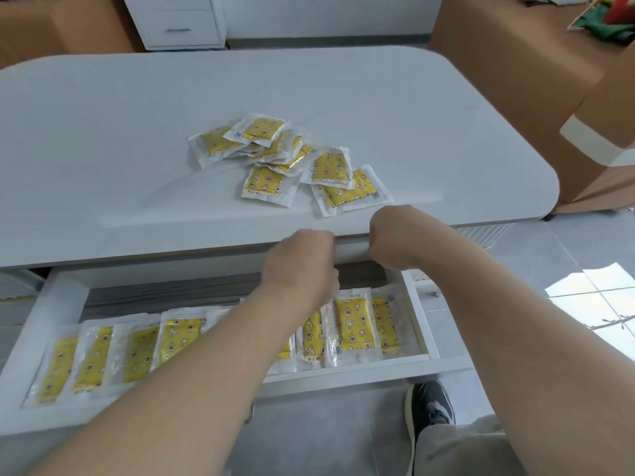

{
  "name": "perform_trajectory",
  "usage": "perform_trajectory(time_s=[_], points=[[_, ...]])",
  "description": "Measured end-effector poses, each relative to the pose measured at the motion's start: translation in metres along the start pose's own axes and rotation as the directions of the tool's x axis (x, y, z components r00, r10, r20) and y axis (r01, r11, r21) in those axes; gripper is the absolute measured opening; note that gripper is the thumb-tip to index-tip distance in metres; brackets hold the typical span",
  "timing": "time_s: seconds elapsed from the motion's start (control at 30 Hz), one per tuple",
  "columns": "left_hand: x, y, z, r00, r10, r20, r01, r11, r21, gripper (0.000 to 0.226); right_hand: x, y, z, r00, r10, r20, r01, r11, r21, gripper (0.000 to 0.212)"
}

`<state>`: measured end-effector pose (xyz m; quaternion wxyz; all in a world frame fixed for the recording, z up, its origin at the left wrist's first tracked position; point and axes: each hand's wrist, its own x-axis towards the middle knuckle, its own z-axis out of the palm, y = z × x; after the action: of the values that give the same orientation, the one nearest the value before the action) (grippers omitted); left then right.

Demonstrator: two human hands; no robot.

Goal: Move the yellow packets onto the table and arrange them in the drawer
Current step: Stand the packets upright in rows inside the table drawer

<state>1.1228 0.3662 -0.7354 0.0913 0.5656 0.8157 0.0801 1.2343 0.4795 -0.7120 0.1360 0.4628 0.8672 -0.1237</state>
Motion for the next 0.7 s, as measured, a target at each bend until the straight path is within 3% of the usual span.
perform_trajectory(time_s=[0.1, 0.17, 0.3, 0.4, 0.53, 0.7], points=[[0.003, -0.023, -0.022, 0.972, -0.077, -0.221, 0.058, 0.994, -0.093, 0.010, -0.003, -0.011, -0.005, 0.991, 0.050, -0.122, -0.035, 0.992, 0.119, 0.014], [0.011, -0.038, -0.027, 0.950, -0.043, -0.310, 0.015, 0.996, -0.091, 0.025, -0.004, -0.022, -0.004, 0.980, 0.059, -0.190, -0.030, 0.988, 0.153, 0.020], [0.030, -0.063, -0.018, 0.990, 0.011, -0.141, 0.003, 0.995, 0.101, 0.061, 0.001, -0.038, 0.002, 0.947, -0.013, -0.321, 0.056, 0.990, 0.127, 0.031], [0.033, -0.074, -0.008, 1.000, -0.019, -0.023, 0.022, 0.991, 0.135, 0.069, 0.004, -0.046, 0.007, 0.948, -0.062, -0.314, 0.103, 0.988, 0.116, 0.037], [0.025, -0.072, -0.009, 0.987, 0.003, -0.159, 0.023, 0.987, 0.159, 0.060, 0.003, -0.050, 0.014, 0.965, -0.096, -0.243, 0.112, 0.992, 0.054, 0.032], [0.011, -0.068, -0.012, 0.970, 0.005, -0.242, 0.062, 0.961, 0.269, 0.045, -0.003, -0.054, 0.017, 0.925, -0.028, -0.378, 0.049, 0.998, 0.046, 0.026]])
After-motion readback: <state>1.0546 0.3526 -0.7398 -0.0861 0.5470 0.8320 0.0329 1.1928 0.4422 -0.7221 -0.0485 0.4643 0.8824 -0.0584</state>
